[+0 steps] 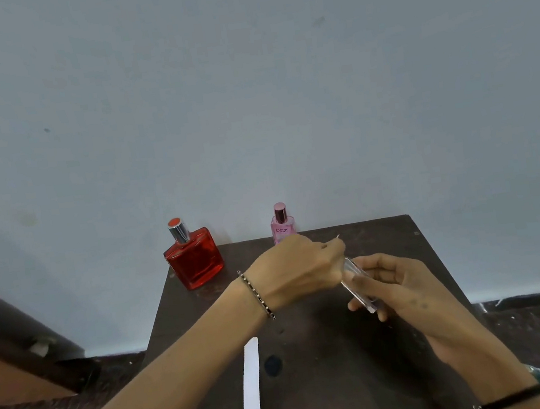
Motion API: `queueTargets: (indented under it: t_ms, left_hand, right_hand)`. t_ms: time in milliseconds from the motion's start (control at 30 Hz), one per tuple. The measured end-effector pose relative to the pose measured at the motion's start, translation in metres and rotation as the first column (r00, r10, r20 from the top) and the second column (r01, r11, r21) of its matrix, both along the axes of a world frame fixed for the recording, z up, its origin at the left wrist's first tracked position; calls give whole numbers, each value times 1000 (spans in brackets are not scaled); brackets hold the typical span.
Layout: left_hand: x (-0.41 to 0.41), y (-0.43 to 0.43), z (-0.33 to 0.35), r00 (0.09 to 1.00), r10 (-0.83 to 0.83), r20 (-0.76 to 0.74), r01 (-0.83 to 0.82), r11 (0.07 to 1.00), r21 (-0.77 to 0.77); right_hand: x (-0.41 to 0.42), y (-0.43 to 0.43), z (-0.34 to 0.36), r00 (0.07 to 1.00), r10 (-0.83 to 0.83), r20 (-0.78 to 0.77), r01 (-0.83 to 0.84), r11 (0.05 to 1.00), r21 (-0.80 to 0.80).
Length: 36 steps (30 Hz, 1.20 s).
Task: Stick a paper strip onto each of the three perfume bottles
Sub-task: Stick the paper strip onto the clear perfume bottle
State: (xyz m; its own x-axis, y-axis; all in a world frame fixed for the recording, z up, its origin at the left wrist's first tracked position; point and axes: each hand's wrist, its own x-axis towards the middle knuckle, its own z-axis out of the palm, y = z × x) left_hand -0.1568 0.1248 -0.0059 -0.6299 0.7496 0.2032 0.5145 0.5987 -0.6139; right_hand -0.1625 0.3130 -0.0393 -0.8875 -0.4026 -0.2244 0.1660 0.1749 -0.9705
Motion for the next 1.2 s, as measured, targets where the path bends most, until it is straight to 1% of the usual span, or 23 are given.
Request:
queueTargets:
  t_ms: [33, 67, 167, 267, 367, 433, 533, 600, 667, 700, 767, 833, 900, 967, 1033, 1200]
  left_hand:
    - [1, 0, 1, 999, 26, -43, -25, 999, 27]
    - [2, 0, 1, 996, 45, -71, -39, 996, 84]
    - [8, 3, -1, 991, 87, -100, -56, 960, 276]
    - [14, 8, -5, 986, 107, -130, -50, 923, 382]
    - [16, 9, -10, 990, 82, -119, -21, 896, 444]
    - [18, 8, -12, 989, 98, -111, -32, 872, 489]
    - [25, 6, -16, 990, 135, -51, -77, 794, 602]
    - [32, 5, -19, 989, 149, 26, -126, 716, 687]
    - [36, 6, -26, 976, 174, 131, -211, 602, 770]
    - [38, 7, -30, 961, 192, 196, -270, 523, 809]
    - [41, 10, -39, 921, 212, 327, -383, 335, 861]
    - [37, 15, -49, 864, 183, 470, -498, 166, 851]
    - [32, 17, -57, 795, 121, 594, -601, 31, 799]
    - [25, 19, -63, 746, 80, 661, -659, -54, 750]
    - [19, 19, -66, 722, 70, 688, -681, -105, 725]
    - [4, 16, -72, 717, 73, 693, -665, -225, 712]
  right_hand:
    - [-1, -1, 1, 1000, -11, 5, 11, 1000, -24]
    - [-1, -1, 1, 1000, -25, 8, 25, 999, -48]
    - [-2, -2, 2, 998, -66, 13, 67, 993, -101]
    - [-1, -2, 3, 995, -98, 15, 99, 985, -139]
    - [-1, -2, 6, 991, -130, 16, 130, 974, -185]
    - [-1, -2, 7, 990, -139, 10, 139, 969, -203]
    - [0, -3, 7, 992, -129, 11, 128, 967, -220]
    - [0, -4, 7, 992, -125, 18, 126, 968, -219]
    - [-1, -5, 6, 991, -130, 22, 132, 967, -219]
    - [-1, -5, 5, 990, -138, 21, 139, 965, -221]
    - [-2, -7, 5, 988, -154, 12, 153, 961, -232]
    - [-3, -7, 4, 986, -166, 4, 162, 957, -240]
    - [-4, -8, 3, 984, -180, 1, 174, 952, -252]
    - [-4, -10, 3, 981, -196, -8, 187, 947, -261]
    - [-5, -12, 2, 978, -205, -22, 192, 944, -266]
    - [-7, -16, 1, 979, -200, -36, 184, 949, -257]
